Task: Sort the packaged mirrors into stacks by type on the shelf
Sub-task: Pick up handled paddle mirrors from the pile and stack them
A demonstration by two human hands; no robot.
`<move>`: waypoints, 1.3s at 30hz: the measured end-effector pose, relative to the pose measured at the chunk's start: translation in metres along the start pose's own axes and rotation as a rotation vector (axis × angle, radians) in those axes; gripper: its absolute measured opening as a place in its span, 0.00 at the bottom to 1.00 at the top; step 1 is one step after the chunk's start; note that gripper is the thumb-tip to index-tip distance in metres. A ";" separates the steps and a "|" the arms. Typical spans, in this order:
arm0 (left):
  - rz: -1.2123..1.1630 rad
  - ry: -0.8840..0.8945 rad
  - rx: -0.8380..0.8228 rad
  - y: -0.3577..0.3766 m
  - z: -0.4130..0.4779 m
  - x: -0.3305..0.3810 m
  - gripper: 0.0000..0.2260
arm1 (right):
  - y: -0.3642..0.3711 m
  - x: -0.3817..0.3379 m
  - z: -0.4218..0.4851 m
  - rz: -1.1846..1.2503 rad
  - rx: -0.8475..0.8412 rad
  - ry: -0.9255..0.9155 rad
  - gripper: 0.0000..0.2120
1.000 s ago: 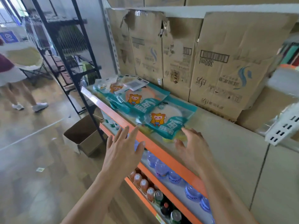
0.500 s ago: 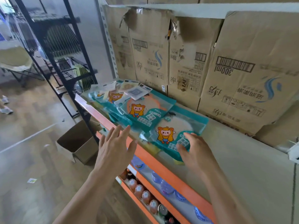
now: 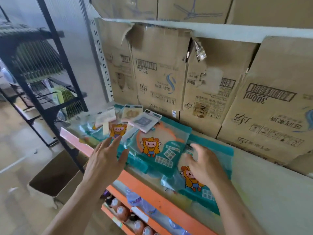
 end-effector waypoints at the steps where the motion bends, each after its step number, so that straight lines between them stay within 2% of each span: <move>1: -0.016 0.014 0.000 0.001 0.008 -0.008 0.25 | 0.007 -0.007 0.008 0.004 0.011 0.003 0.25; 8: -0.061 0.083 -0.018 0.010 0.054 -0.049 0.21 | 0.040 -0.049 0.062 0.001 0.083 0.059 0.23; 14: -0.102 0.249 -0.079 0.022 0.084 -0.047 0.13 | 0.058 -0.062 0.088 0.004 0.135 0.114 0.22; 19: -0.131 0.291 -0.184 0.036 0.098 -0.044 0.16 | 0.071 -0.068 0.110 0.000 0.155 0.163 0.22; 26: -0.304 0.271 -0.394 0.040 0.106 -0.045 0.17 | 0.084 -0.077 0.147 0.123 0.185 0.211 0.21; 29: -0.417 0.192 -0.486 0.041 0.108 -0.044 0.16 | 0.091 -0.078 0.157 0.125 0.169 0.248 0.21; 31: -0.460 0.150 -0.510 0.039 0.109 -0.043 0.13 | 0.093 -0.078 0.162 0.143 0.175 0.265 0.20; 33: -0.497 0.126 -0.512 0.037 0.109 -0.044 0.10 | 0.094 -0.077 0.166 0.198 0.199 0.262 0.15; 36: -0.549 0.096 -0.517 0.034 0.109 -0.047 0.09 | 0.095 -0.074 0.164 0.249 0.260 0.271 0.08; 39: -0.574 0.068 -0.514 0.030 0.109 -0.048 0.09 | 0.090 -0.069 0.155 0.287 0.330 0.271 0.06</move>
Point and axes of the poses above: each hand's wrist, its own z-axis towards the middle knuckle, its own y-axis out of the palm, x = y × z, the point moved 1 cm from there along z, towards the middle knuckle, and after that the axes turned 14 degrees about z, right-handed, at the moved point
